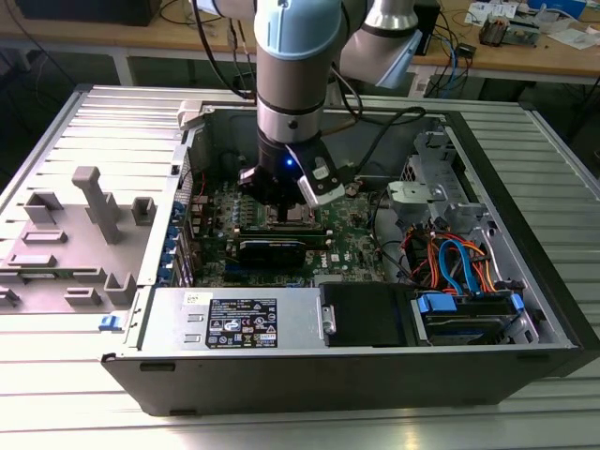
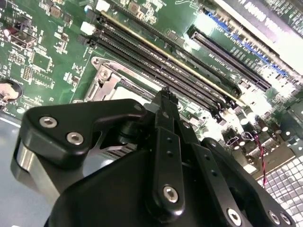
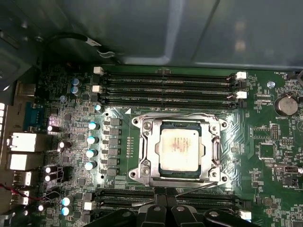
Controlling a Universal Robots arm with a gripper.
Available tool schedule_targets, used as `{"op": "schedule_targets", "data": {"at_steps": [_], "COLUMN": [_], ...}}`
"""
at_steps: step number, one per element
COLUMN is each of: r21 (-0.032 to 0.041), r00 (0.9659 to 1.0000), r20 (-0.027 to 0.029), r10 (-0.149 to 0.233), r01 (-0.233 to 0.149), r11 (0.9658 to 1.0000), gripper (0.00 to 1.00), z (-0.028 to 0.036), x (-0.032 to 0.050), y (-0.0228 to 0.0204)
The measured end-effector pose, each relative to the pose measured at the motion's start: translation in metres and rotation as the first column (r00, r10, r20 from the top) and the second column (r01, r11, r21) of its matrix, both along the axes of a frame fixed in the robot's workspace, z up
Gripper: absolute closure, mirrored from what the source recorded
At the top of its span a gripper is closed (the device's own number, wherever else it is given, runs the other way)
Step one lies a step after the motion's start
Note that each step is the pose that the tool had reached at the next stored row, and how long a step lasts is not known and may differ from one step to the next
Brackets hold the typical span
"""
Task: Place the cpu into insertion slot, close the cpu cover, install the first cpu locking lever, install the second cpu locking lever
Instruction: 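Install the second cpu locking lever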
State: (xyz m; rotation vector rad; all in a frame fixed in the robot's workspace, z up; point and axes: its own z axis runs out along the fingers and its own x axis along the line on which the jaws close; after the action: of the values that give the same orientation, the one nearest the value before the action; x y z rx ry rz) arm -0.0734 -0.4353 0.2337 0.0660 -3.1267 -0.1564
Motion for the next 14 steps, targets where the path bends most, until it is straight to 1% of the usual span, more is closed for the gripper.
{"op": "schedule_targets", "data": {"at_steps": [1, 3, 5, 6, 7, 9, 13, 14], "r21": [0.0027, 0.0108, 0.0163, 0.0220, 0.0237, 0.0239, 0.0238, 0.0240], "r00": [1.0000, 0.9999, 0.9997, 0.9989, 0.9981, 0.9976, 0.9974, 0.9973], "r20": [-0.0029, -0.0044, -0.0052, -0.0060, -0.0064, -0.0066, -0.0072, -0.0071], "r10": [0.000, 0.013, 0.025, 0.047, 0.061, 0.069, 0.072, 0.073], "r01": [0.000, -0.013, -0.025, -0.047, -0.060, -0.069, -0.072, -0.073], "r11": [1.0000, 0.9999, 0.9995, 0.9987, 0.9979, 0.9973, 0.9971, 0.9971], "gripper": [0.89, 0.89, 0.89, 0.89, 0.89, 0.89, 0.89, 0.89], "z": [-0.0004, -0.0015, -0.0028, -0.0045, -0.0064, -0.0100, -0.0137, -0.0151], "x": [0.0000, 0.0000, -0.0003, -0.0009, -0.0017, -0.0037, -0.0074, -0.0109], "y": [-0.0042, -0.0042, -0.0042, -0.0042, -0.0043, -0.0043, -0.0045, -0.0049]}}
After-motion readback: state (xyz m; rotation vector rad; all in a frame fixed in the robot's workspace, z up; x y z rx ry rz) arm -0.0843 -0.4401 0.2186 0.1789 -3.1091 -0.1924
